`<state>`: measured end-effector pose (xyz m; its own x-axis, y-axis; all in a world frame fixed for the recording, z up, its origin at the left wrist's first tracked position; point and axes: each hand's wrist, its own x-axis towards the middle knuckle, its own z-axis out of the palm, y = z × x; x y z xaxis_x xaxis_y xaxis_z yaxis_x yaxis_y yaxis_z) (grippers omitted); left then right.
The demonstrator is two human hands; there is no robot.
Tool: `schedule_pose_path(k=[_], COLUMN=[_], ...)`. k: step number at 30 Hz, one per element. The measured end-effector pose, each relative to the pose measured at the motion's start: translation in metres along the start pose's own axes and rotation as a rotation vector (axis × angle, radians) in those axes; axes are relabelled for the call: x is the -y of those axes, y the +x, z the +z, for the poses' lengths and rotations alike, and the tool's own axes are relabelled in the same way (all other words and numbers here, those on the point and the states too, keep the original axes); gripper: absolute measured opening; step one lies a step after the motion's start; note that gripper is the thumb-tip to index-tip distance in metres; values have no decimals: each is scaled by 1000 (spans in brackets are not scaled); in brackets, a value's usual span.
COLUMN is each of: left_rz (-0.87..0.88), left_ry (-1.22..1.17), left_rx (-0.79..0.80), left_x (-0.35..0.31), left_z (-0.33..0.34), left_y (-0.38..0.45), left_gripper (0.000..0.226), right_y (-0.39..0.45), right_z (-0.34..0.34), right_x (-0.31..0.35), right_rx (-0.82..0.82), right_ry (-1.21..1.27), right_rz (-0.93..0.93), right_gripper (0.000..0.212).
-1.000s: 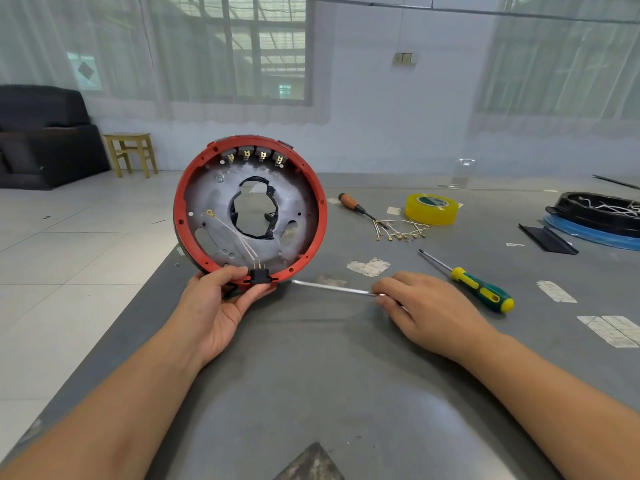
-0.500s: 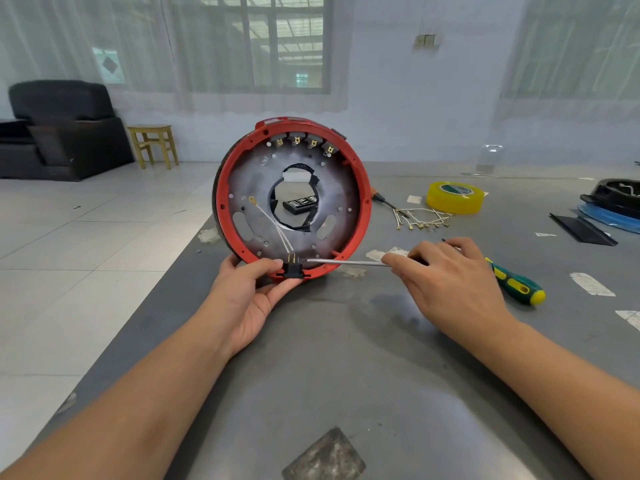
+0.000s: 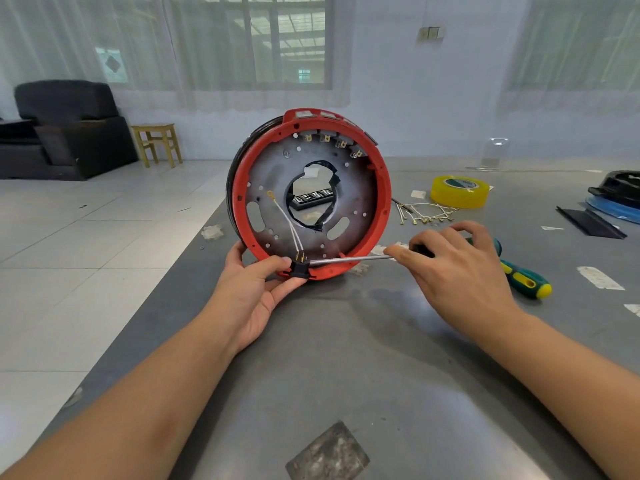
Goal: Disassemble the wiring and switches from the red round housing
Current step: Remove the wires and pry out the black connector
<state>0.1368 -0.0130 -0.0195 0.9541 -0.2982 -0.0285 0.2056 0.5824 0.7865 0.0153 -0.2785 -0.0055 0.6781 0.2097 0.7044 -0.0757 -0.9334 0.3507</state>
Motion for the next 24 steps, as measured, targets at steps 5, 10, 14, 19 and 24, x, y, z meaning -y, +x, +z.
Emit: schedule_pose_path(k=[5,10,14,19,24], left_rz=[-9,-30,-50,-80,-94], left_ry=[37,49,96,140,143], left_rx=[0,34,52,77,61], left_x=[1,1,2,1,0], left_z=[1,-1,-3,-3,-3], left_y=[0,1,2,4,4], left_gripper=[79,76,67,59,55], right_y=[-1,-2,-1,-2,-4], right_z=[4,7,5,1,0], right_x=[-1,-3,-6,-5,1], right_rx=[-1,-8,26,61,75], right_ry=[43,95,120,135,164], right_rz=[7,9,-12,-9,30], right_gripper=[35,31,29,28,24])
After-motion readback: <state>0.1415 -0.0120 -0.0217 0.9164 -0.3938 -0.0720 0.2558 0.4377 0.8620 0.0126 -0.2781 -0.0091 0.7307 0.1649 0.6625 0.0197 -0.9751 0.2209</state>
